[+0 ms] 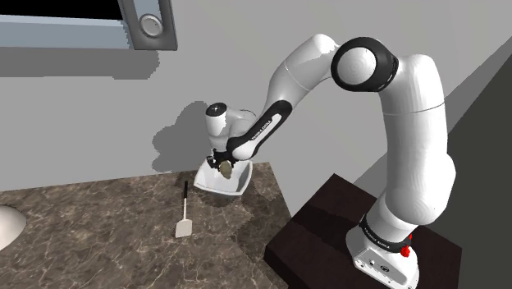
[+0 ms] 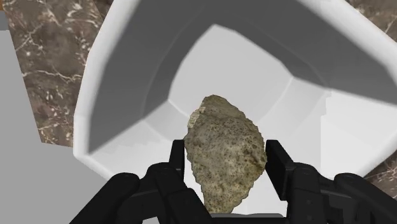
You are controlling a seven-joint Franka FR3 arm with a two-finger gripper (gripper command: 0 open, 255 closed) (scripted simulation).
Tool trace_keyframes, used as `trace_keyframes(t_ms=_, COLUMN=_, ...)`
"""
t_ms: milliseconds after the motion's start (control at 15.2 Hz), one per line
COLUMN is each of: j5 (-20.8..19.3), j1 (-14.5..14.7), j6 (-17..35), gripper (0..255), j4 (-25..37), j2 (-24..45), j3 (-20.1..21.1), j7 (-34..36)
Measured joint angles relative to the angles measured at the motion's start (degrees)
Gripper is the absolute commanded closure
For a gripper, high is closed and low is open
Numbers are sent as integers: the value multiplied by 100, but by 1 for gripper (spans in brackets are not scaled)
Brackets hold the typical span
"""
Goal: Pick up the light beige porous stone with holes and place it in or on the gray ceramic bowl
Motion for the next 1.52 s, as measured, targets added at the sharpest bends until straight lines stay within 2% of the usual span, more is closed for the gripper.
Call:
trace_keyframes(t_ms=594, j5=-156, j1=86, j6=155, gripper=255, j4=67, j2=235, j3=-113, j7=145)
trace_keyframes(t_ms=660, j5=-157, j1=86, j6=155, gripper=0, j4=67, j2=236, j3=-113, j7=146)
trace_keyframes(t_ms=1056, j5=-157, j1=86, j6=155, gripper=0, j4=68, j2=236, j3=-114, j7=146)
trace_keyframes(t_ms=1320, j5=144, j1=-28, j6=-152, gripper=0, j4=-84, j2=-242, j3=122, j7=-61)
trace_keyframes(t_ms=1518, j5=223, j1=-39, j6=-235, gripper=0, j4=-130, j2=-370, j3=185, j7=-92)
